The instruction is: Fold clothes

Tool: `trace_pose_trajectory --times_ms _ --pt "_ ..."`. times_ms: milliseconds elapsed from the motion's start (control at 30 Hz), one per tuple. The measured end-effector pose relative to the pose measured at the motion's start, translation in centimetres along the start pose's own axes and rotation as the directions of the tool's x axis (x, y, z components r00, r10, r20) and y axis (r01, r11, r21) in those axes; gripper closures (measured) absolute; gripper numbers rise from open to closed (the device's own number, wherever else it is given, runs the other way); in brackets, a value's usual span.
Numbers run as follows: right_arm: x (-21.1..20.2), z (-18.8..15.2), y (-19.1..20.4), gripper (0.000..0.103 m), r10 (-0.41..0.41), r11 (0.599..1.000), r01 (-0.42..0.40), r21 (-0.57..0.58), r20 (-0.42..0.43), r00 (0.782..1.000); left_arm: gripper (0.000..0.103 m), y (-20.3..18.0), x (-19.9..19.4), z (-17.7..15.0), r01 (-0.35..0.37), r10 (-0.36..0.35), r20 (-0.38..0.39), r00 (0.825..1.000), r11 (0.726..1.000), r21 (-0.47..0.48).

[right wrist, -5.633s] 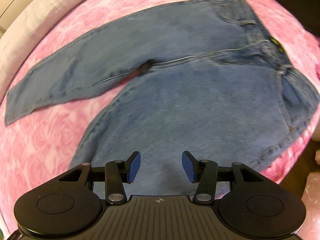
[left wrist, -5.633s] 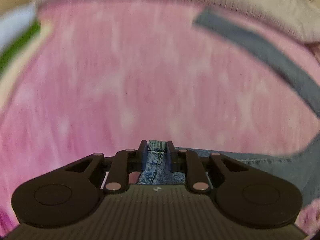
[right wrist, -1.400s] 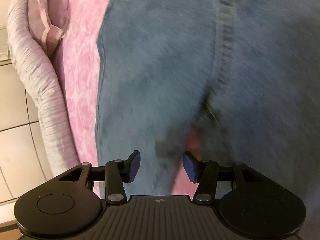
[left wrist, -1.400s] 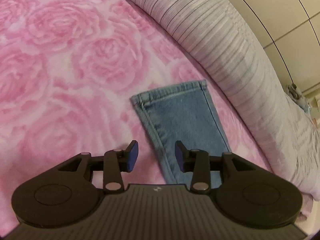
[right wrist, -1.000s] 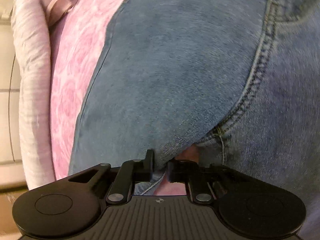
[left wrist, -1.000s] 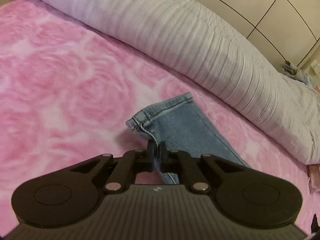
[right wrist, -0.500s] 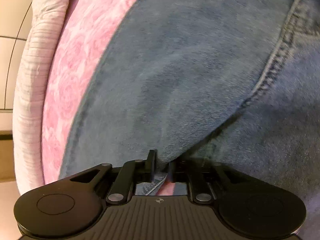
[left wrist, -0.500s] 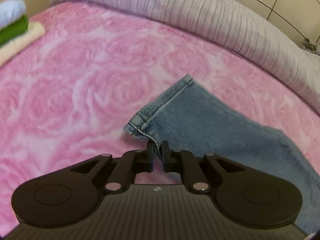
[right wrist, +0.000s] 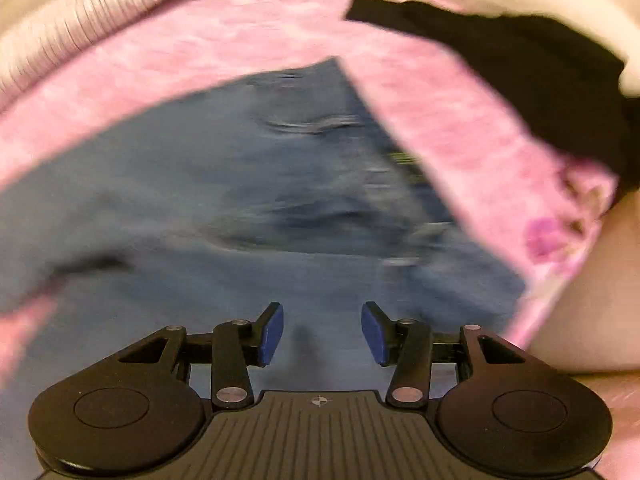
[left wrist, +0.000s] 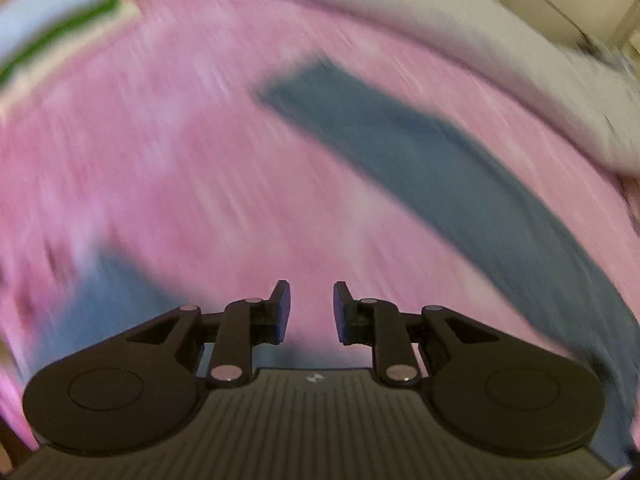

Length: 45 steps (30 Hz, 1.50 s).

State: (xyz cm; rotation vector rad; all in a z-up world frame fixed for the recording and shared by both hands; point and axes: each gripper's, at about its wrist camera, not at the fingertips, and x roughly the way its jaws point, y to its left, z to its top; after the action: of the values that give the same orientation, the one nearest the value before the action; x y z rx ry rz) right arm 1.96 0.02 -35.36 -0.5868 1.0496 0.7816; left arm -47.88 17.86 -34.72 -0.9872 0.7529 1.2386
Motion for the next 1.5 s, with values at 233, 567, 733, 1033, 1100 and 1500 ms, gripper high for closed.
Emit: trace_pose_trajectory --times_ms 233,567,733,1033,1100,1500 --pt "-0.8 1.9 -10.7 0.056 0.241 0.969 -0.242 0.038 0.045 0.970 0.086 -9.4 -2.7 -12.2 0.160 -0.166 -0.096 0.982 0.985 -0.065" --pt "1.9 5.6 -17.5 0.056 0.513 0.855 -0.514 -0.063 -0.028 0.858 0.085 -25.1 -2.8 -17.2 0.214 -0.200 -0.147 0.969 0.973 0.083" --pt "5.8 7.5 -14.7 0.056 0.579 0.798 -0.580 -0.161 -0.062 0.813 0.085 -28.1 0.0 -15.5 0.239 -0.229 -0.118 0.966 0.968 0.075" --pt "11.3 9.8 -9.5 0.056 0.633 0.699 -0.620 -0.357 -0.095 0.769 0.085 -27.2 4.4 -11.6 0.224 -0.217 -0.144 0.965 0.974 0.029" --pt "12.0 10.2 -9.9 0.056 0.659 0.679 -0.651 -0.340 -0.109 0.744 0.086 -27.0 5.1 -10.8 0.218 -0.210 -0.157 0.965 0.976 0.031" --pt "8.8 11.8 -8.1 0.094 0.591 0.735 -0.516 -0.439 0.043 0.805 0.086 -27.5 7.4 -8.3 0.243 -0.229 -0.183 0.956 0.968 0.057"
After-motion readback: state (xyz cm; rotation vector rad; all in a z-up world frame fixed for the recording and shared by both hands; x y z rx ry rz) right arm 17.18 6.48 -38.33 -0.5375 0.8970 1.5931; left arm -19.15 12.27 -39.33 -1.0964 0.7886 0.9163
